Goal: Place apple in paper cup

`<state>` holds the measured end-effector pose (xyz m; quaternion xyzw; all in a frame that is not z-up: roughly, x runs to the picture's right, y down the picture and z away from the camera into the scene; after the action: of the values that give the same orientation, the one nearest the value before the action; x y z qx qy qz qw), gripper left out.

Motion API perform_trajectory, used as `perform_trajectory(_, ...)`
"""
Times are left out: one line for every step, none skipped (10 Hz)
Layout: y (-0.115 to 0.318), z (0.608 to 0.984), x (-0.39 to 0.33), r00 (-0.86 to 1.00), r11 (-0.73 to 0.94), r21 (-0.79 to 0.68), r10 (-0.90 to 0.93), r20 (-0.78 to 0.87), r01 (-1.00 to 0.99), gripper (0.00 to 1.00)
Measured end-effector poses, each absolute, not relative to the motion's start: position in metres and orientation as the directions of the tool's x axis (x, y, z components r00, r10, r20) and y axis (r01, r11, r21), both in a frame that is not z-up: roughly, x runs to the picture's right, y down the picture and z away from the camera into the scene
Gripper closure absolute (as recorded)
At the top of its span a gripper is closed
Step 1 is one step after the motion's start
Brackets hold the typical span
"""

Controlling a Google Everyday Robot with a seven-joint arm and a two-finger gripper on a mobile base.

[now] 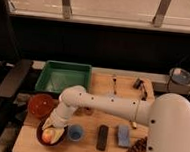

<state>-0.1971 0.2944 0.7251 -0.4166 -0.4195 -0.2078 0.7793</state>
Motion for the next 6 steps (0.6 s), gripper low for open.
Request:
perform_trajectory(0.293,0.725,-0.197,0.561,0.568,-0.470,0.017,0.828,0.676,0.83)
perform_trajectory(0.288,0.723,-0.196,0.560,0.573,-0.463,0.007,0.828,0.677,0.91)
perform_trajectory(0.273,0.716,-0.192,0.561,0.586,-0.448,-0.014,0.828,0.675,0.99)
perform_trajectory(0.263,0.711,-0.189,0.561,0.596,-0.438,-0.026,0.827,0.673,1.00)
perform_trajectory(0.247,0.702,-0.184,0.562,0.609,-0.424,-0.044,0.826,0.670,1.00)
perform_trajectory(0.228,0.694,-0.177,0.564,0.628,-0.408,-0.061,0.823,0.663,1.00)
